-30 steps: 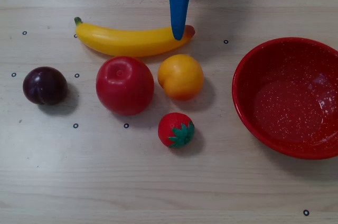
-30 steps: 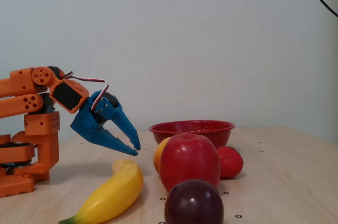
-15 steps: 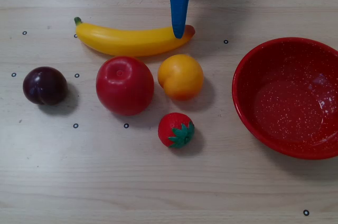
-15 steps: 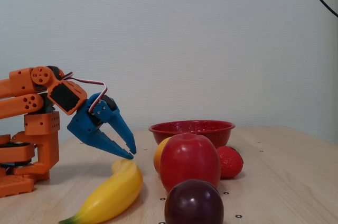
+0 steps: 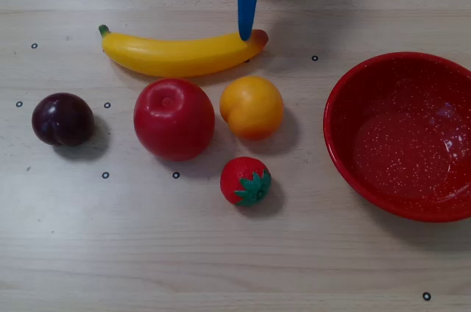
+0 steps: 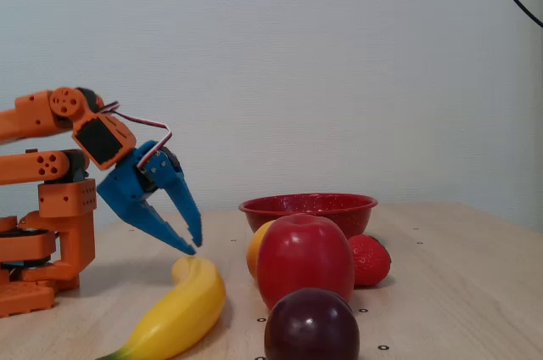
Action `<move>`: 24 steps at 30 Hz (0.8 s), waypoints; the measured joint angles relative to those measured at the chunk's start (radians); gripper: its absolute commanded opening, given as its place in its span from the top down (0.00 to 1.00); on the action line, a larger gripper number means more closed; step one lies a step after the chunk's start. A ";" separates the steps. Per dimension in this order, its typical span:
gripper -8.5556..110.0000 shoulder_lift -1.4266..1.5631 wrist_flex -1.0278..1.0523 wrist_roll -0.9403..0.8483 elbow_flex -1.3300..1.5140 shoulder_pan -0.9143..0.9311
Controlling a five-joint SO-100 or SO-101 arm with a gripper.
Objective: Put the banana in the red bowl.
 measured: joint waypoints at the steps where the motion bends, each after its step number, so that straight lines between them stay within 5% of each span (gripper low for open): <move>1: 0.93 -0.009 0.012 0.011 -0.020 -0.002; 24: 0.93 -0.499 0.305 0.100 -0.667 -0.126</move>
